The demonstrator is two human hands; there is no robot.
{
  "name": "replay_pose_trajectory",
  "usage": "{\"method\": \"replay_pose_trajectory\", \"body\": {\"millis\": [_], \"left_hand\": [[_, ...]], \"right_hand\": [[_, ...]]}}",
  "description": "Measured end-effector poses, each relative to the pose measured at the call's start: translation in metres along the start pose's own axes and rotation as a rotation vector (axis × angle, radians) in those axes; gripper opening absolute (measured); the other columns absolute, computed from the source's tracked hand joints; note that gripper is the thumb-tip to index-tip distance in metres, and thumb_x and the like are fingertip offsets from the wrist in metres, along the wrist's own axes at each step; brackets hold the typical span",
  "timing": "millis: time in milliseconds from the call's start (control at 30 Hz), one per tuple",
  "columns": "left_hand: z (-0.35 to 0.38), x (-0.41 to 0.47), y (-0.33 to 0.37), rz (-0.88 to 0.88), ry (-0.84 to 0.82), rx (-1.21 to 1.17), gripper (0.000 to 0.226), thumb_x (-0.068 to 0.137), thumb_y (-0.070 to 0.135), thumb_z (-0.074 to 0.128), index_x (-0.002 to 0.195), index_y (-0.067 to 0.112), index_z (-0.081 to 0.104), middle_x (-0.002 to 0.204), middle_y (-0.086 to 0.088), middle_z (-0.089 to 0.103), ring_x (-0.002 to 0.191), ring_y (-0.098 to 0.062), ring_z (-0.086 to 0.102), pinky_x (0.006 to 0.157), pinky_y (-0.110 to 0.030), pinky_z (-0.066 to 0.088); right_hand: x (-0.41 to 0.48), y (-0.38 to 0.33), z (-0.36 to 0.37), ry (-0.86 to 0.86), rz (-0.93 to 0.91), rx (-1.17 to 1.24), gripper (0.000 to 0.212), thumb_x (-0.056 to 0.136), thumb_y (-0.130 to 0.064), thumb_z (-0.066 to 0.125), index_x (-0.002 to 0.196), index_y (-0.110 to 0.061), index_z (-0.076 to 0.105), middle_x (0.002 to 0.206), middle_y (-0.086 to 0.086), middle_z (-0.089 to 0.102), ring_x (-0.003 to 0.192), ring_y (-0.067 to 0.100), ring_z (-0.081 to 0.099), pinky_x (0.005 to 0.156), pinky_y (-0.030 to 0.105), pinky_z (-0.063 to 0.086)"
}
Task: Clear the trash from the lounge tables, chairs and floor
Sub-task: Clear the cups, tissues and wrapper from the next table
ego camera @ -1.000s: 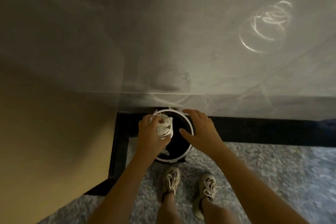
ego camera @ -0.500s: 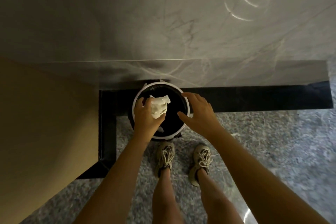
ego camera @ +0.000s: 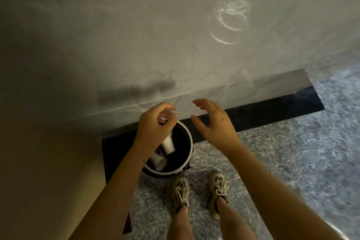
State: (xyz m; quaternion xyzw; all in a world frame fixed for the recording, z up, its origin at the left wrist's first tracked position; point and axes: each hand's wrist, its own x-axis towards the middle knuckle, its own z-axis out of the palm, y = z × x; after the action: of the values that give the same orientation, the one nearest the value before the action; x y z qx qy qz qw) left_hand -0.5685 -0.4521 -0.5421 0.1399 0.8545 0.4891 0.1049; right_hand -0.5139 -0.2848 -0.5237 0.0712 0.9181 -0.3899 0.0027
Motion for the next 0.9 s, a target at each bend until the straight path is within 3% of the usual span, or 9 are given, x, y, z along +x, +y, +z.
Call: {"method": "replay_pose_trajectory", "body": {"millis": [200,500,700,800,900], "left_hand": [[0.009,0.027,0.114,0.238,-0.187,-0.051,0.01,0.085,0.012,0.065,0.094,0.017,0.065,0.084,0.008,0.065,0.078,-0.005,0.062,0.068,-0.009,0.047],[0.078,0.018,0.309,0.696,-0.436,-0.163,0.014,0.086,0.018,0.064,0.1,0.017,0.064,0.089,0.01,0.065,0.083,-0.005,0.062,0.073,-0.014,0.05],[0.14,-0.079,0.444,0.988,-0.647,-0.3,0.017,0.081,0.028,0.059,0.095,0.02,0.063,0.084,0.015,0.064,0.077,0.0,0.061,0.069,-0.01,0.048],[0.166,-0.157,0.496,1.117,-0.782,-0.371,0.024,0.081,0.028,0.059,0.098,0.012,0.064,0.085,0.008,0.065,0.077,-0.003,0.063,0.07,-0.013,0.05],[0.185,-0.246,0.534,1.237,-0.905,-0.443,0.023,0.081,0.028,0.06,0.099,0.014,0.062,0.085,0.006,0.065,0.076,-0.004,0.063,0.07,-0.012,0.05]], "right_hand": [[-0.025,-0.019,-0.095,0.262,0.061,0.033,0.037,0.09,-0.026,0.058,0.124,-0.014,0.051,0.118,0.005,0.059,0.109,0.018,0.053,0.092,0.038,0.046],[-0.139,-0.026,-0.27,0.82,0.2,-0.108,0.032,0.088,-0.027,0.059,0.119,-0.017,0.056,0.109,-0.002,0.061,0.097,0.002,0.05,0.082,0.015,0.036],[-0.31,-0.044,-0.342,1.171,0.341,-0.246,0.032,0.089,-0.025,0.06,0.118,-0.014,0.056,0.11,0.002,0.062,0.102,0.015,0.056,0.086,0.027,0.043],[-0.415,-0.065,-0.356,1.326,0.449,-0.34,0.032,0.088,-0.022,0.061,0.118,-0.012,0.056,0.11,0.003,0.062,0.102,0.017,0.057,0.088,0.03,0.044],[-0.524,-0.095,-0.353,1.45,0.592,-0.432,0.034,0.087,-0.027,0.059,0.119,-0.013,0.057,0.108,-0.006,0.059,0.099,0.012,0.056,0.086,0.022,0.04]]}}
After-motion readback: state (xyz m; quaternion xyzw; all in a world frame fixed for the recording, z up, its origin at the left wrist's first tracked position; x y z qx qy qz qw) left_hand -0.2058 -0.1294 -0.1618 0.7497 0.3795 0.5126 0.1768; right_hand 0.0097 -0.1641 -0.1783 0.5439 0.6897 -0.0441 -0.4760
